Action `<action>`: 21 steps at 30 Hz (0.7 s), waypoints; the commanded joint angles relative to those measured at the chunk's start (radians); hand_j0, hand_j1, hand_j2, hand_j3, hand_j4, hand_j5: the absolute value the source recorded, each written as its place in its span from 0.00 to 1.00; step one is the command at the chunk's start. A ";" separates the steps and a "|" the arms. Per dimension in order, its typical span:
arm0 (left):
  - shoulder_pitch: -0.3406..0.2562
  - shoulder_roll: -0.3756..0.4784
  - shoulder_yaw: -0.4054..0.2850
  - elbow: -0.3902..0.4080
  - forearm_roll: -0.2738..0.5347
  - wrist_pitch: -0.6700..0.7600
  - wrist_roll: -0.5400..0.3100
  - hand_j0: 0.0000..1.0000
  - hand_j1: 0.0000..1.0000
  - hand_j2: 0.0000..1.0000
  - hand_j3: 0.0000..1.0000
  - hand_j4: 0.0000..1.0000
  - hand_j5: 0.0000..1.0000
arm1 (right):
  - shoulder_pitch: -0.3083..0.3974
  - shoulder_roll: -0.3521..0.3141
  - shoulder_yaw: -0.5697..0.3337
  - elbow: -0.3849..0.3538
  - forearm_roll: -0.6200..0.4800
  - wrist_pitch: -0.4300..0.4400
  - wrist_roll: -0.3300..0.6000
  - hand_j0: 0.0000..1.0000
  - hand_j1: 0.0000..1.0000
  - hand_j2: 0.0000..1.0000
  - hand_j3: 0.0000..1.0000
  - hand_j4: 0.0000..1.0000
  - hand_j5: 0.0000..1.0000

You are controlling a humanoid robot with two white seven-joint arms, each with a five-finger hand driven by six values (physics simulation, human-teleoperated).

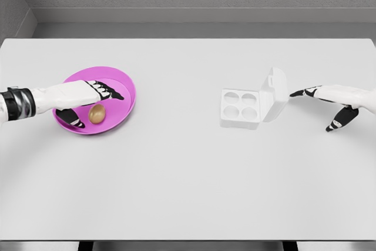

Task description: Pack egg into the box and close the box lid

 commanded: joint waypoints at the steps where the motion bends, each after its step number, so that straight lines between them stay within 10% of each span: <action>1: 0.000 -0.001 0.000 0.000 0.005 0.003 0.000 1.00 1.00 1.00 1.00 1.00 1.00 | 0.000 -0.001 -0.002 0.001 -0.004 0.002 0.000 1.00 1.00 1.00 1.00 1.00 1.00; 15: 0.002 0.000 0.000 0.000 0.008 0.003 0.000 0.99 0.99 0.99 0.99 0.99 0.99 | -0.002 -0.006 -0.006 -0.003 -0.005 0.002 0.000 1.00 1.00 1.00 1.00 1.00 1.00; 21: 0.002 0.002 0.000 0.000 0.011 0.003 0.000 0.79 0.79 0.79 0.79 0.79 0.79 | -0.002 -0.006 -0.006 -0.008 -0.004 0.002 0.000 1.00 1.00 1.00 1.00 1.00 1.00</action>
